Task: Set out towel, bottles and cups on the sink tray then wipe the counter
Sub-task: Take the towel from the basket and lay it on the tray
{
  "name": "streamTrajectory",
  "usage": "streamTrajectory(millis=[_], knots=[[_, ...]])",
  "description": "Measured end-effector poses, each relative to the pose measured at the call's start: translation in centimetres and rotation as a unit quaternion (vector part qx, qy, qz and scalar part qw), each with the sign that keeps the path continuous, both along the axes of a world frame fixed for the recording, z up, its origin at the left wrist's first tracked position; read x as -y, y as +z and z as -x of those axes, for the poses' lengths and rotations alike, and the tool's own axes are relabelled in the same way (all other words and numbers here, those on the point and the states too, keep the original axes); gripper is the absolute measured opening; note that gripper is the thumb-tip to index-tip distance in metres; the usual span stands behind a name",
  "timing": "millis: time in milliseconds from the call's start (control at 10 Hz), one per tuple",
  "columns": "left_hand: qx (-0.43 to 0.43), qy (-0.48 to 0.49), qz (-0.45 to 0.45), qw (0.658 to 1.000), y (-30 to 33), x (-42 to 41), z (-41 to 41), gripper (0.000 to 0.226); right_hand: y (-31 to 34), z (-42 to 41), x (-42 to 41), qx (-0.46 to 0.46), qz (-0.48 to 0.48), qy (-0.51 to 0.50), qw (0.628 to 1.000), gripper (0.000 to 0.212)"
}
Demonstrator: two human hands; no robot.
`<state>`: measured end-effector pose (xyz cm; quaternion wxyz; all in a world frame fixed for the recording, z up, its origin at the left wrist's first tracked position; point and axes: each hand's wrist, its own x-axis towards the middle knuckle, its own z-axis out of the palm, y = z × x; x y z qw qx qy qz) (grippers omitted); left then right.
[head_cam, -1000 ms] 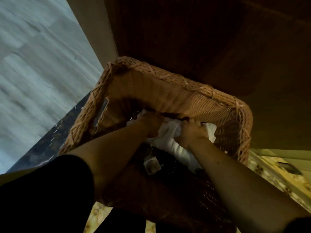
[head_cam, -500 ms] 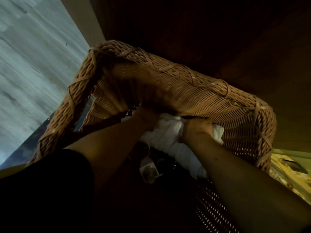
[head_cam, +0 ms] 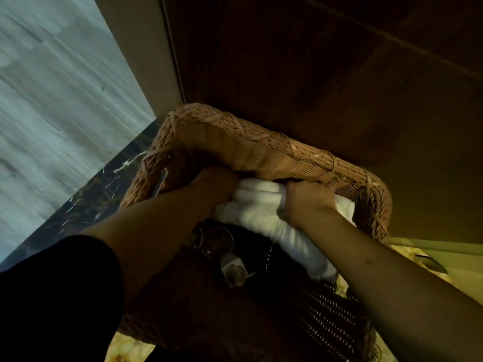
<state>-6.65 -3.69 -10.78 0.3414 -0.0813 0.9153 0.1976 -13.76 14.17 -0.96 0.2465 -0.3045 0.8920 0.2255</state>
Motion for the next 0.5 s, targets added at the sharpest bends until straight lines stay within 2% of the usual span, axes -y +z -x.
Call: streamTrajectory(millis=[100, 200, 400, 500], knots=[[-0.058, -0.111, 0.096, 0.988, 0.6, 0.1, -0.3, 0.041, 2.9, -0.3, -0.1, 0.007, 0.031, -0.016, 0.999, 0.042], [-0.101, -0.057, 0.097, 0.988, 2.9, -0.4, -1.0, 0.042, 5.6, -0.6, -0.7, -0.012, 0.051, -0.001, 0.999, 0.046], [-0.165, -0.024, 0.017, 0.986, 8.3, 0.1, -1.9, 0.047, 10.9, -1.6, -1.8, -0.068, 0.074, 0.045, 0.994, 0.054], [-0.157, -0.034, 0.036, 0.986, 10.5, 0.4, -2.9, 0.062, 13.3, -2.1, -2.4, -0.085, 0.085, 0.064, 0.991, 0.059]])
